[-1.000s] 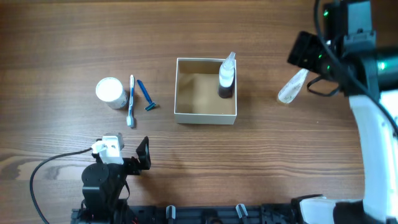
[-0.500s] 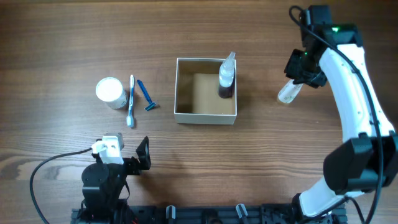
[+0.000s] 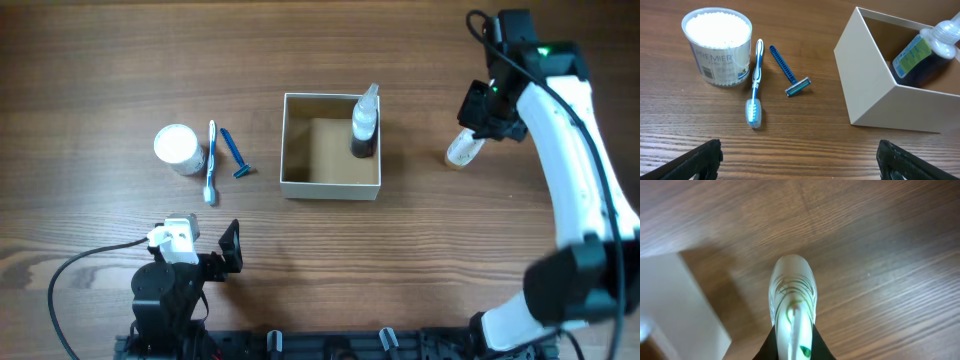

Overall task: Pack container
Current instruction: 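Lower the lotion tube into the box beside the bottle, release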

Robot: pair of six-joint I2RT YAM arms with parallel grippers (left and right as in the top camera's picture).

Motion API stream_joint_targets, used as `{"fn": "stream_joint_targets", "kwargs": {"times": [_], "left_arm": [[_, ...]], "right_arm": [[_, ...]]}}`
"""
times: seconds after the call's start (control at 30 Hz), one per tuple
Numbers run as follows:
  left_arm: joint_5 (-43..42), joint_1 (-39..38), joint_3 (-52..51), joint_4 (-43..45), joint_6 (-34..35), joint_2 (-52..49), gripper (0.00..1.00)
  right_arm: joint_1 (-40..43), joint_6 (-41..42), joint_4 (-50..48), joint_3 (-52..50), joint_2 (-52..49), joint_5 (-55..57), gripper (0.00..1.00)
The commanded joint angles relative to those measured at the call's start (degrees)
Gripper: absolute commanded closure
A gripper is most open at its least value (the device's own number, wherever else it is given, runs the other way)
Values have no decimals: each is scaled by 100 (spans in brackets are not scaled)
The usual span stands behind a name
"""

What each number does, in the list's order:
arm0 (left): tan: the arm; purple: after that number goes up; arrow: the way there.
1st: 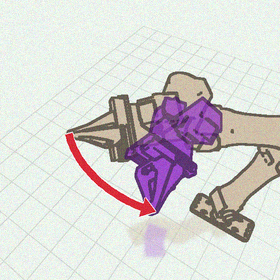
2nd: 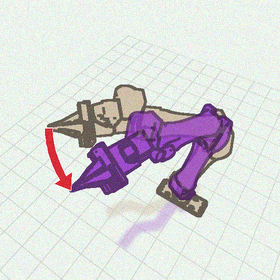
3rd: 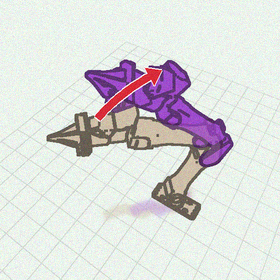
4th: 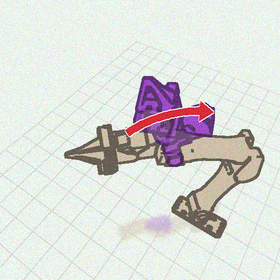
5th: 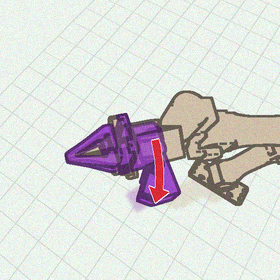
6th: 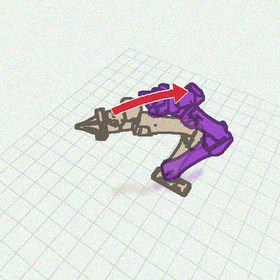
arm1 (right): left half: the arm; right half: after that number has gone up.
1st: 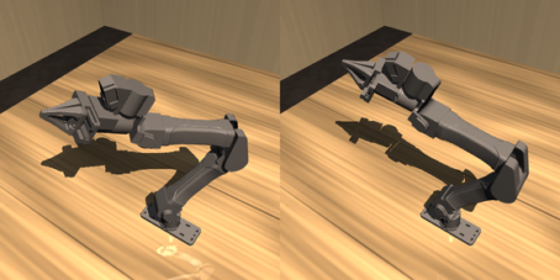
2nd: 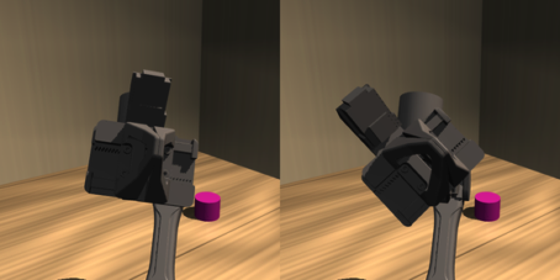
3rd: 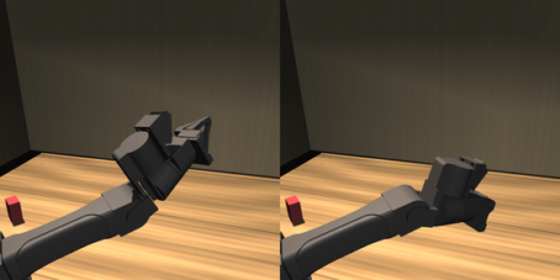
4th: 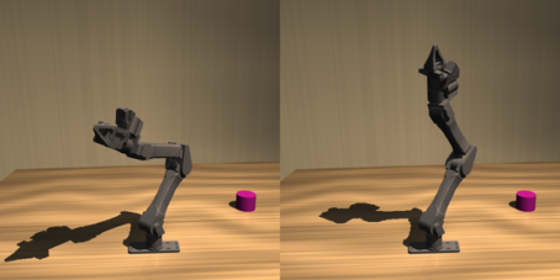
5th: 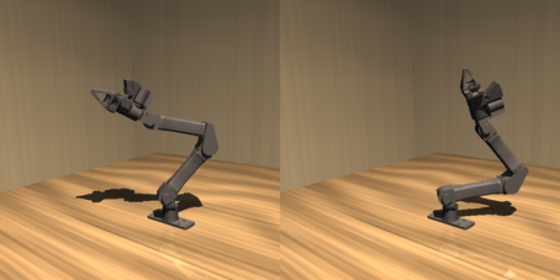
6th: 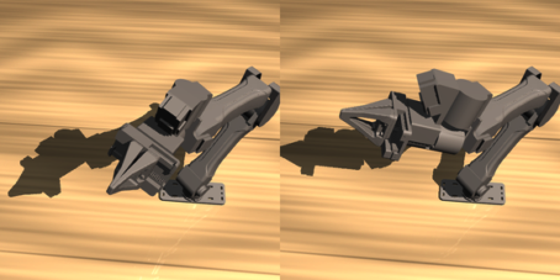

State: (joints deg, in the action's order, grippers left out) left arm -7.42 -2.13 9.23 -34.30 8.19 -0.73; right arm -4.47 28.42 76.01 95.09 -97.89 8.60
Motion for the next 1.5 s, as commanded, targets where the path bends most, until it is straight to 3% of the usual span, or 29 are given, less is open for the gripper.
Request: {"fn": "stream_joint_targets", "kwargs": {"times": [0.0, 0.23, 0.4, 0.67, 0.9, 1.23, 1.27, 1.33, 1.4, 1.43, 1.47], "left_arm": [[-68, 33, -24, 11, -46, 57, 0], [-68, 33, -24, 11, -46, 57, 0], [-68, 33, -24, 11, -46, 57, 0], [-68, 33, -24, 11, -46, 57, 0], [-68, 33, -24, 11, -46, 57, 0], [-68, 33, -24, 11, -46, 57, 0], [-68, 33, -24, 11, -46, 57, 0], [-68, 33, -24, 11, -46, 57, 0], [-68, 33, -24, 11, -46, 57, 0], [-68, 33, -24, 11, -46, 57, 0], [-68, 33, -24, 11, -46, 57, 0]], "right_arm": [[-334, -55, 210, 96, 1222, -101, 96], [-1311, -214, 741, 96, 2660, -402, 96], [-1987, -236, 516, 94, 2706, -636, 96], [-2693, -256, -485, 94, 1891, -638, 96], [-2789, -96, -509, 94, 503, -195, 96], [-2787, 184, -623, 94, -638, -72, 95], [-2787, 181, -667, 94, -654, -72, 88], [-2787, 170, -817, 96, -549, -116, 56], [-2787, 170, -855, 96, -361, -114, 42], [-2776, 170, -855, 96, -227, -114, 25], [-2758, 168, -852, 96, -31, -94, 0]]}}
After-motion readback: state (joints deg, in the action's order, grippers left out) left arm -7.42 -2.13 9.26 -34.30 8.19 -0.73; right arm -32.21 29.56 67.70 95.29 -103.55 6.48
